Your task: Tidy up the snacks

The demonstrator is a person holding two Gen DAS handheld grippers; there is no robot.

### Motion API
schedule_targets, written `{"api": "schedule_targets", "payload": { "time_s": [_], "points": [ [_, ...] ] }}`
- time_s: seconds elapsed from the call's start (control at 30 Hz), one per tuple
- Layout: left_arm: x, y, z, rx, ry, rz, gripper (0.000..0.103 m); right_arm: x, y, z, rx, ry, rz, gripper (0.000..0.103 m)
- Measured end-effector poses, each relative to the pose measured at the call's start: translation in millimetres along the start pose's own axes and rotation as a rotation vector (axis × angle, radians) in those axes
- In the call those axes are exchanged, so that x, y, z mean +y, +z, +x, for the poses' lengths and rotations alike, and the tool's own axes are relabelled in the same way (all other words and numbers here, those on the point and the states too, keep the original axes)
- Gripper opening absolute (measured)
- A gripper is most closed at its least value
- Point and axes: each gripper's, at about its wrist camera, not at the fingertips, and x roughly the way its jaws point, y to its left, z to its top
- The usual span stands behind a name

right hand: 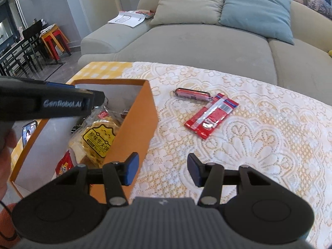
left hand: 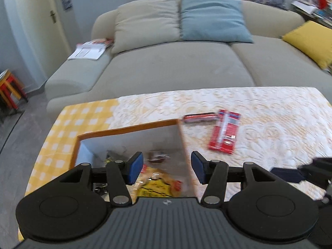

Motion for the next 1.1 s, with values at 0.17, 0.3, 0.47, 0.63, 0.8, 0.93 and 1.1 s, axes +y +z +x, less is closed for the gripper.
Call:
{"api": "schedule_targets", "payload": {
  "time_s": [0.17,0.3,0.47,0.63,0.8,0.93,1.1],
  "points": [
    [-30.6,-2.1,-4.6,0.006,-0.073,0.075,0.063,-18.2,-9.3,-15.1,-0.030,-0.009,0.018,0.051],
    [-51.4,-5.7,-0.8,0.015,-0.105,0.145,0.063,-35.2,-17.2,-22.7,-0.045,-0.018,0.024,0.051],
    [-58.6,-5.5,11.6,0.042,-0.154,0.184,0.063,-57.4,-22.7,-20.2,-0.042,-0.036,0.047,0.051],
    [-56.8,0.3,31.3,0.067,-0.166,0.255,0.063,-74.8,-24.6,-9.3,-0.037,-0.035,0.075,0.051],
    [-57.2,18.4,55.6,0.091,-0.178,0.355,0.063,-89.5,-19.3,8.2,-0.037,-0.010,0.093,0.051],
    [-57.9,37.8,82.6,0.120,-0.192,0.441,0.063,-101.8,-6.3,26.5,-0.027,0.005,0.114,0.051],
    [-62.6,58.4,126.0,0.173,-0.182,0.540,0.063,-118.0,13.6,55.4,-0.013,0.015,0.152,0.051]
  ]
}}
